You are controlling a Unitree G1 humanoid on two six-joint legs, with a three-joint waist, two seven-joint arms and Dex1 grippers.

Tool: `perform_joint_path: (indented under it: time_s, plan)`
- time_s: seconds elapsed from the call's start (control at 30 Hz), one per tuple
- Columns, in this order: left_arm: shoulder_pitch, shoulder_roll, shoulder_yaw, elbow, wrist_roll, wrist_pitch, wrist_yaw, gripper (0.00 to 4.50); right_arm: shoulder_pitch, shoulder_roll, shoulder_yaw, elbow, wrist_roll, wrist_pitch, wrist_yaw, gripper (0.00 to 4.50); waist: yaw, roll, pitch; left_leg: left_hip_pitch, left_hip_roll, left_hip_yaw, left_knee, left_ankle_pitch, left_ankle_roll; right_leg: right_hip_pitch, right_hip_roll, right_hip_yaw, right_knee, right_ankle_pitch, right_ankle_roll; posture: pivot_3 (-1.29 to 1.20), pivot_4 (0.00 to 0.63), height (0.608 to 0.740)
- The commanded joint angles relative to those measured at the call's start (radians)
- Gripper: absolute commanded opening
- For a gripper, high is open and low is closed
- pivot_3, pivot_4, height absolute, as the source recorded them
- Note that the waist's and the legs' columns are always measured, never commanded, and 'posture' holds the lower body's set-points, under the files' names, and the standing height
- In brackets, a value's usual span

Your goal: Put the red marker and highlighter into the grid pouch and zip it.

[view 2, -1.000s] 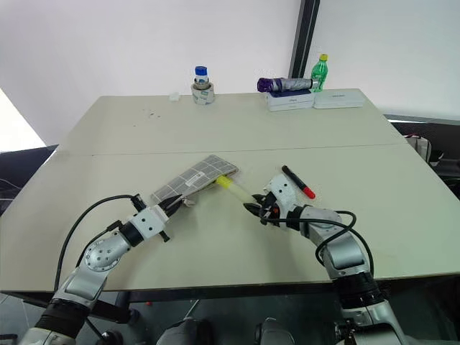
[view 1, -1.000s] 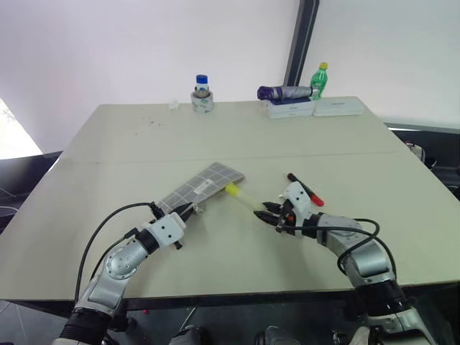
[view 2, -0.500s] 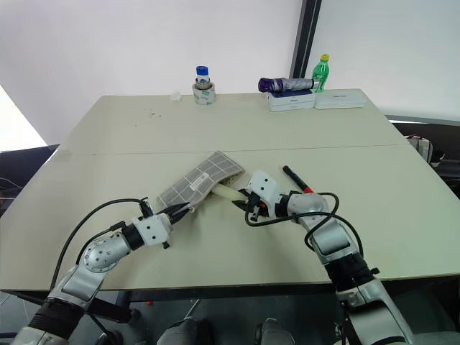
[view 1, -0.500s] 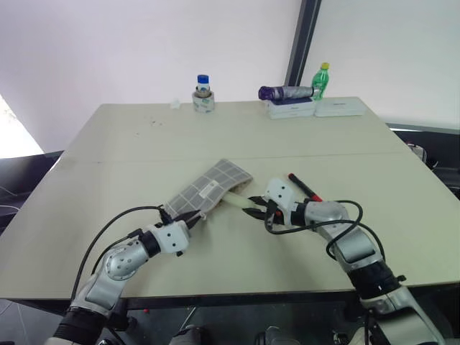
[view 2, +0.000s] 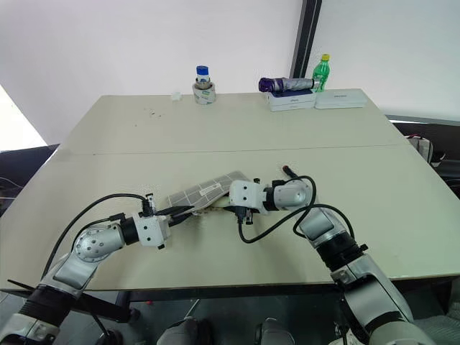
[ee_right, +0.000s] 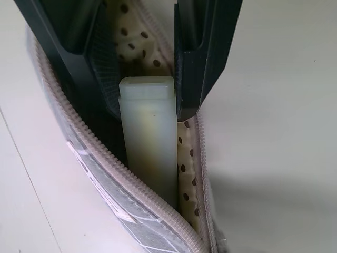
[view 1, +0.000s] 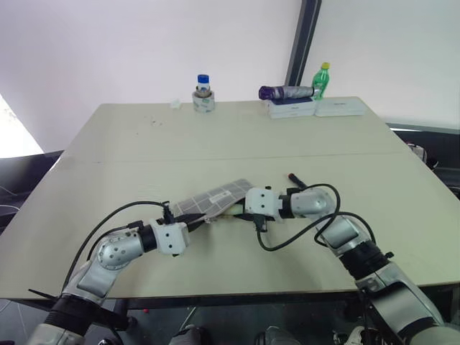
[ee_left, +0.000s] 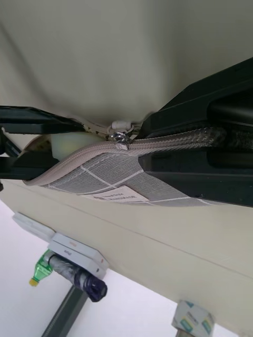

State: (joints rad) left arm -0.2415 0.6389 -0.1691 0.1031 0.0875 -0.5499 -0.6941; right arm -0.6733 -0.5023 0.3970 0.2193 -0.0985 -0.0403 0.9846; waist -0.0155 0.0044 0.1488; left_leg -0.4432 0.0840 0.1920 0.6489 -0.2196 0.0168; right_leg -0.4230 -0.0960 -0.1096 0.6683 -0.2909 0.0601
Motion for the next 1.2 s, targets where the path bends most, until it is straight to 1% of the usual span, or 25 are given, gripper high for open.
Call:
perform_joint_path:
  time_s: [0.03,0.13,0.23,0.27,0.3,0.33,0.43,0.47,0.6,0.67,0.77,0.83,0.87,0.93,0.97,1.0,1.07,1.13,1.2]
  plan:
    - [-0.021,-0.001,0.029,-0.029,-0.078,0.006,-0.024,0.0,-0.024,0.019,0.016,0.005,-0.019,-0.093,0.009,0.84,0.0,0.0,0.0,0.0,0.0,0.0,0.0,0.0,0.0,0.0,0.0,0.0,0.0,0.0,0.0,0.0,0.15,0.74]
    - [-0.034,0.001,0.035,-0.016,-0.084,0.008,-0.031,0.0,-0.033,0.027,0.024,0.037,-0.059,-0.132,-0.013,0.84,0.0,0.0,0.0,0.0,0.0,0.0,0.0,0.0,0.0,0.0,0.0,0.0,0.0,0.0,0.0,0.0,0.15,0.74]
    - [-0.043,0.011,0.041,0.021,-0.071,-0.003,-0.032,0.0,-0.039,0.039,-0.008,0.051,-0.013,-0.084,0.017,0.84,0.001,0.0,0.0,0.0,0.0,0.0,0.0,0.001,-0.001,0.0,0.0,0.0,0.0,0.0,0.0,0.0,0.15,0.74]
    - [-0.042,0.014,0.043,0.03,-0.066,-0.009,-0.029,0.0,-0.041,0.038,-0.016,0.05,-0.003,-0.08,0.023,1.88,0.001,0.0,0.0,0.0,0.0,0.0,0.001,0.001,-0.001,0.0,0.001,0.0,0.0,0.0,0.0,0.0,0.15,0.74]
    - [-0.041,0.015,0.044,0.038,-0.063,-0.015,-0.026,0.0,-0.036,0.035,-0.025,0.038,0.022,-0.064,0.047,2.21,0.0,0.0,0.0,0.0,0.0,0.0,0.001,0.001,-0.001,0.0,0.001,0.0,0.0,0.0,0.0,0.0,0.15,0.74]
    - [-0.041,0.015,0.045,0.043,-0.063,-0.016,-0.024,0.0,-0.028,0.033,-0.032,0.025,0.044,-0.048,0.067,2.75,0.0,0.0,0.0,0.0,0.0,0.0,0.001,0.001,-0.001,0.0,0.001,0.0,0.0,0.0,0.0,0.0,0.15,0.74]
    - [-0.036,0.01,0.051,0.05,-0.064,-0.008,-0.011,0.0,0.005,0.036,-0.046,-0.018,0.056,-0.017,0.047,4.35,0.0,0.0,0.0,0.0,0.0,0.0,0.001,0.001,-0.001,0.0,0.001,0.0,0.0,0.0,0.0,0.0,0.15,0.74]
    - [-0.035,0.007,0.054,0.054,-0.061,-0.007,-0.006,0.0,0.02,0.039,-0.05,-0.038,0.055,-0.021,0.032,4.47,0.0,0.0,0.0,0.0,0.0,0.0,0.001,0.001,-0.001,0.0,0.001,0.0,0.0,0.0,0.0,0.0,0.15,0.74]
    - [-0.025,0.002,0.068,0.065,-0.047,-0.003,0.021,0.0,0.089,0.016,-0.098,-0.149,0.117,0.04,0.036,4.47,0.001,0.0,0.0,0.0,0.0,0.0,0.001,0.001,-0.001,0.0,0.001,0.0,0.0,0.0,0.0,0.0,0.15,0.74]
    - [-0.017,0.006,0.074,0.068,-0.041,-0.013,0.031,0.0,0.14,-0.006,-0.135,-0.218,0.171,0.107,0.046,4.47,0.003,0.0,0.0,0.0,0.0,0.0,0.001,0.001,-0.001,0.0,0.0,0.0,0.0,0.0,0.0,0.0,0.15,0.74]
    - [0.003,0.008,0.085,0.068,-0.044,-0.014,0.044,0.0,0.283,-0.037,-0.249,-0.387,0.323,0.253,0.031,4.47,0.006,0.0,0.0,0.0,0.0,-0.001,0.001,-0.001,0.001,0.001,0.0,0.0,0.0,0.0,0.0,0.0,0.15,0.74]
    - [0.015,0.009,0.09,0.069,-0.042,-0.021,0.05,0.0,0.382,-0.024,-0.353,-0.46,0.419,0.327,-0.027,4.47,0.004,0.0,0.0,0.0,0.0,-0.002,0.0,-0.002,0.004,0.002,0.0,0.0,-0.001,0.0,0.0,0.0,0.15,0.74]
    - [0.018,0.006,0.093,0.071,-0.043,-0.02,0.052,0.0,0.412,-0.017,-0.383,-0.468,0.423,0.323,-0.058,4.47,0.004,-0.001,0.0,0.0,0.0,-0.003,0.0,-0.002,0.004,0.002,0.0,-0.001,-0.001,0.0,0.0,0.0,0.15,0.74]
    - [0.026,0.004,0.093,0.074,-0.04,-0.03,0.054,0.0,0.472,0.032,-0.457,-0.435,0.403,0.308,-0.189,4.47,0.001,-0.001,0.0,0.0,0.0,-0.003,0.001,-0.003,0.005,0.002,0.0,-0.001,-0.001,0.0,0.0,0.0,0.15,0.74]
    - [0.028,-0.001,0.091,0.078,-0.042,-0.031,0.056,0.0,0.511,0.052,-0.483,-0.404,0.33,0.241,-0.287,4.47,0.001,-0.001,0.0,0.001,0.0,-0.003,0.001,-0.003,0.005,0.003,0.0,-0.001,-0.001,0.0,0.0,0.0,0.15,0.74]
    - [0.028,-0.004,0.085,0.082,-0.037,-0.038,0.057,0.0,0.551,0.091,-0.519,-0.393,0.307,0.211,-0.367,4.47,0.002,-0.001,0.0,0.001,0.0,-0.003,0.001,-0.003,0.005,0.003,0.0,-0.001,-0.001,0.0,0.0,0.0,0.15,0.74]
    - [0.018,-0.014,0.075,0.094,-0.033,-0.042,0.058,0.0,0.601,0.144,-0.557,-0.4,0.283,0.189,-0.471,4.47,0.004,-0.001,0.0,0.001,0.0,-0.004,0.001,-0.003,0.004,0.003,0.0,-0.001,-0.001,0.0,0.0,0.0,0.15,0.74]
    - [0.006,-0.023,0.07,0.106,-0.031,-0.044,0.056,0.0,0.61,0.177,-0.577,-0.408,0.277,0.207,-0.539,4.47,0.002,-0.001,0.0,0.001,0.0,-0.003,0.0,-0.003,0.004,0.002,0.0,-0.001,-0.001,0.0,0.0,0.0,0.15,0.74]
    - [-0.007,-0.032,0.065,0.115,-0.03,-0.046,0.053,0.0,0.604,0.171,-0.581,-0.399,0.255,0.201,-0.57,4.47,0.0,-0.001,0.0,0.001,0.0,-0.003,0.0,-0.003,0.004,0.002,0.0,-0.001,-0.001,0.0,0.0,0.0,0.15,0.74]
